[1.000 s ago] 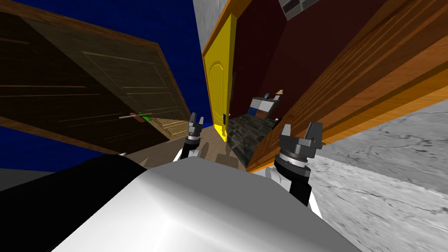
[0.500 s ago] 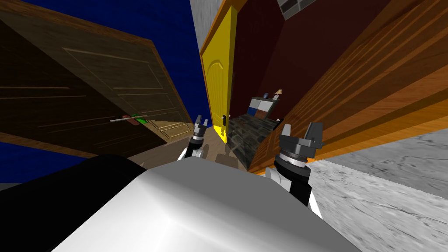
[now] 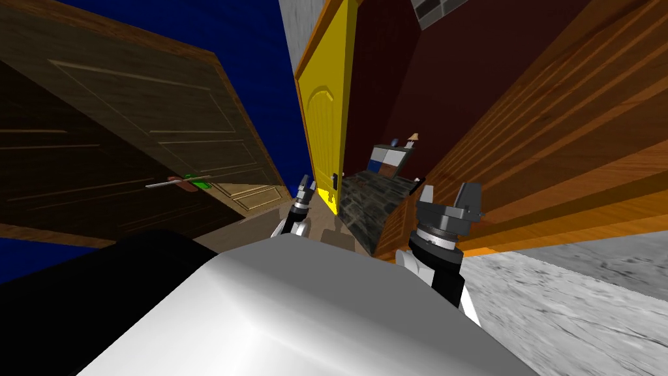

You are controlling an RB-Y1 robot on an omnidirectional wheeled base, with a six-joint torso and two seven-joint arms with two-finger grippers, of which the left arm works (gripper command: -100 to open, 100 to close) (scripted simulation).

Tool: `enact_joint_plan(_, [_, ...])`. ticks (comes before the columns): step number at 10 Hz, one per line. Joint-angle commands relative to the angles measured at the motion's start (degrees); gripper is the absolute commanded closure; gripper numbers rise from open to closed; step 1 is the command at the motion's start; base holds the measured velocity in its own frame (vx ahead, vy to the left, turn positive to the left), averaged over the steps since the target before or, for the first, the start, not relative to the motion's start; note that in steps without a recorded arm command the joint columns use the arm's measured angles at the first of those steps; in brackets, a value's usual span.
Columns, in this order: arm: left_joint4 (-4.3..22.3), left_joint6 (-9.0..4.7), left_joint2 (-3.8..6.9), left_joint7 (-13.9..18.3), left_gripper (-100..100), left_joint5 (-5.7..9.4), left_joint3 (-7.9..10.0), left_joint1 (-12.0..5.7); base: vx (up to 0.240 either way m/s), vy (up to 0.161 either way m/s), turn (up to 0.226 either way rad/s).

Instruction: Push the door open

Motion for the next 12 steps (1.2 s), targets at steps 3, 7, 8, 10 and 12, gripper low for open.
enact_joint_plan(3, [4.9,1.23,1.15,1.2,-100,0.45,-2.11,-2.57,0.102,0.098,-0.069])
enact_joint_plan(7, [11.7,3.18,2.56,2.8,-100,0.92,-5.54,-6.20,0.094,0.123,-0.087])
enact_joint_plan(8, [13.1,3.58,2.84,3.1,-100,1.02,-6.24,-6.94,0.089,0.148,-0.079])
enact_joint_plan(10, [15.9,4.37,3.40,3.8,-100,1.21,-7.64,-8.42,0.088,0.134,-0.071])
enact_joint_plan(12, [18.6,5.16,3.96,4.4,-100,1.40,-9.04,-9.90,0.089,0.106,-0.068])
